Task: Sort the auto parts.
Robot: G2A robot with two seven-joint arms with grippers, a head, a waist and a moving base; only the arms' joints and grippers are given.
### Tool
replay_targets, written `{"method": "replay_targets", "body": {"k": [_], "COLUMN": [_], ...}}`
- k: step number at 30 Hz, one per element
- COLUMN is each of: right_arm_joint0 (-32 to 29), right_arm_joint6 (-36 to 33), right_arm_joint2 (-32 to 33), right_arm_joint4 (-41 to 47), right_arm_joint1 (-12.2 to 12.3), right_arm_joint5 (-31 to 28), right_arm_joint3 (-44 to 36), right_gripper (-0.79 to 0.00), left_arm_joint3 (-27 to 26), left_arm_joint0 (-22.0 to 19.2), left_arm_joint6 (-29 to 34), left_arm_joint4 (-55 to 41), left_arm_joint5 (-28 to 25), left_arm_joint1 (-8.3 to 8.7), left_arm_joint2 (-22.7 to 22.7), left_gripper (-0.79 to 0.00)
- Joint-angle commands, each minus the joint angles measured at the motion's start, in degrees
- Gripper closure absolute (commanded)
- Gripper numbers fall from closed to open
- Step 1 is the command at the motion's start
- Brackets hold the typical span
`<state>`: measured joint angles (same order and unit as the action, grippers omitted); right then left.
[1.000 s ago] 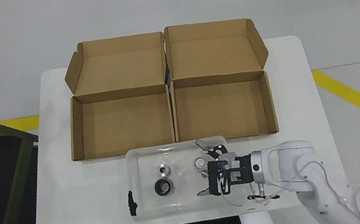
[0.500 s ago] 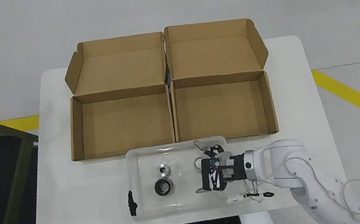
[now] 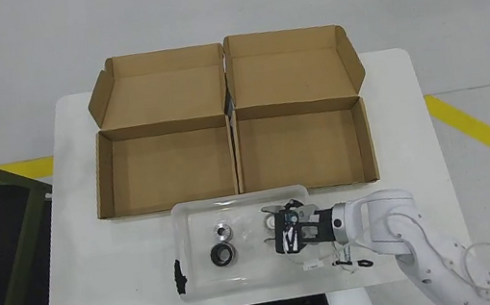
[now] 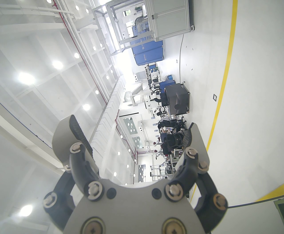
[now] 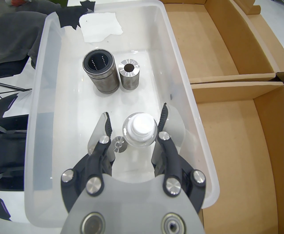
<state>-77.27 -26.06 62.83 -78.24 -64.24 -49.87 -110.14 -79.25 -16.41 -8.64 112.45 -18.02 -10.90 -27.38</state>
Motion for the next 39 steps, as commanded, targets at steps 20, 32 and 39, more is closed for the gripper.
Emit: {"method": "replay_targets", "body": {"k": [20,32,39], "right_arm_joint0": [0.75,0.28,0.51], "right_arm_joint6": [4.52,13.36,17.94], "right_arm_joint2": [-0.24,2.77,4.72], "right_arm_joint4": [2.99,7.16,10.22], "right_arm_joint1": [0.69,1.36,1.7], "right_arm_joint5": [-0.66,-2.51,-4.22], "right_arm_joint3": [-1.48,-6.37,-6.96], "right_gripper": [0.0,0.0,0.0], "left_arm_joint3": [0.0,0.0,0.0], "left_arm_joint0": [0.0,0.0,0.0], "left_arm_joint6": [0.0,0.0,0.0], "left_arm_joint4": [0.0,0.0,0.0], "left_arm_joint5": [0.0,0.0,0.0], "left_arm_joint1": [0.0,0.0,0.0], "left_arm_joint2": [0.0,0.0,0.0], "left_gripper": [-0.785,-0.785,-0.785]}}
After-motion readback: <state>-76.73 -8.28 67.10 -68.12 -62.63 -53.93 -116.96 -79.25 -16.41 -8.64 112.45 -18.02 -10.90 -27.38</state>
